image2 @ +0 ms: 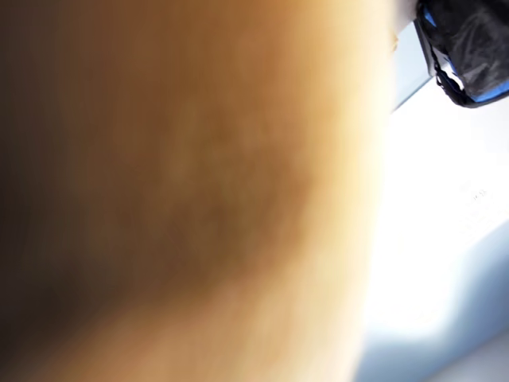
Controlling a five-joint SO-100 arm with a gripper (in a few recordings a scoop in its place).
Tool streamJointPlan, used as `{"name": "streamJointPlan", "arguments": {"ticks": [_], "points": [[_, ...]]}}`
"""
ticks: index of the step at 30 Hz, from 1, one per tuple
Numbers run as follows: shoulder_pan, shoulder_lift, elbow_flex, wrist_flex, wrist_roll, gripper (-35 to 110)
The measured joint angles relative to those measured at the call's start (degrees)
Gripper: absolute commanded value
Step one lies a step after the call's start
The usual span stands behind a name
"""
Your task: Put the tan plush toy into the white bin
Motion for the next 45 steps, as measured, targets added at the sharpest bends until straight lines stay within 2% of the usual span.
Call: {"name": "streamJointPlan", "arguments": {"ticks": [7, 19, 27, 35, 45], "points": [[-10.02, 6.86, 0.00, 0.00, -6.42, 1], [-33.66, 18.72, 0.09, 0.09, -22.24, 1], [-46.76, 28.39, 8.53, 0.09, -29.79, 1], [-59.59, 34.28, 17.84, 0.09, -33.31, 1], [-68.38, 26.89, 24.52, 0.09, -35.16, 1]]}}
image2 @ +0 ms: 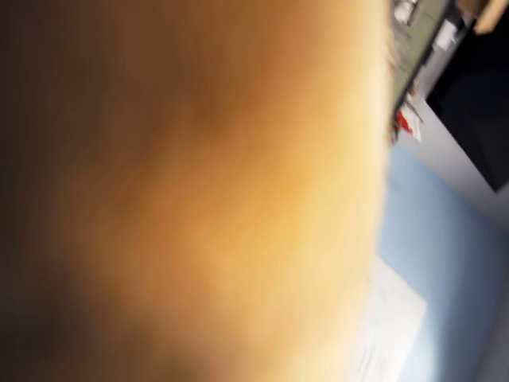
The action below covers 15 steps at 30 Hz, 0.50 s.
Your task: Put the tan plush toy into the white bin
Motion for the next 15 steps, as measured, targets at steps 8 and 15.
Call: {"name": "streamJointPlan", "arguments": {"ticks": [8, 15], "points": [[-3.96, -11.07, 0.00, 0.00, 0.00, 1], [-5.19, -17.23, 0.00, -0.09, 0.00, 1]]}}
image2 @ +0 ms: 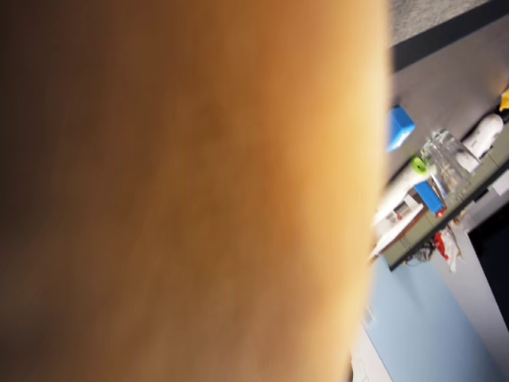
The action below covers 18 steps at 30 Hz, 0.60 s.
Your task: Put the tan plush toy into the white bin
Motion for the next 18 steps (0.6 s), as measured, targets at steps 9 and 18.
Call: {"name": "streamJointPlan", "arguments": {"ticks": [9, 18], "points": [[-0.09, -5.80, 0.00, -3.69, -0.18, 2], [-0.09, -8.96, 0.00, -6.33, -0.09, 4]]}}
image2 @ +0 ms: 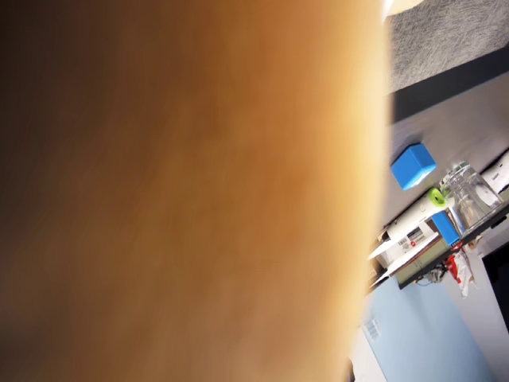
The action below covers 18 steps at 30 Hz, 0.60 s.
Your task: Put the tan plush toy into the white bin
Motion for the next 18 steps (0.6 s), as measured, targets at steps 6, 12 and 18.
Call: {"name": "streamJointPlan", "arguments": {"ticks": [6, 12, 18], "points": [[0.00, -0.35, 0.00, -0.88, 0.00, 18], [0.00, -0.35, 0.00, -0.88, 0.00, 30], [0.00, -0.35, 0.00, -0.88, 0.00, 36]]}}
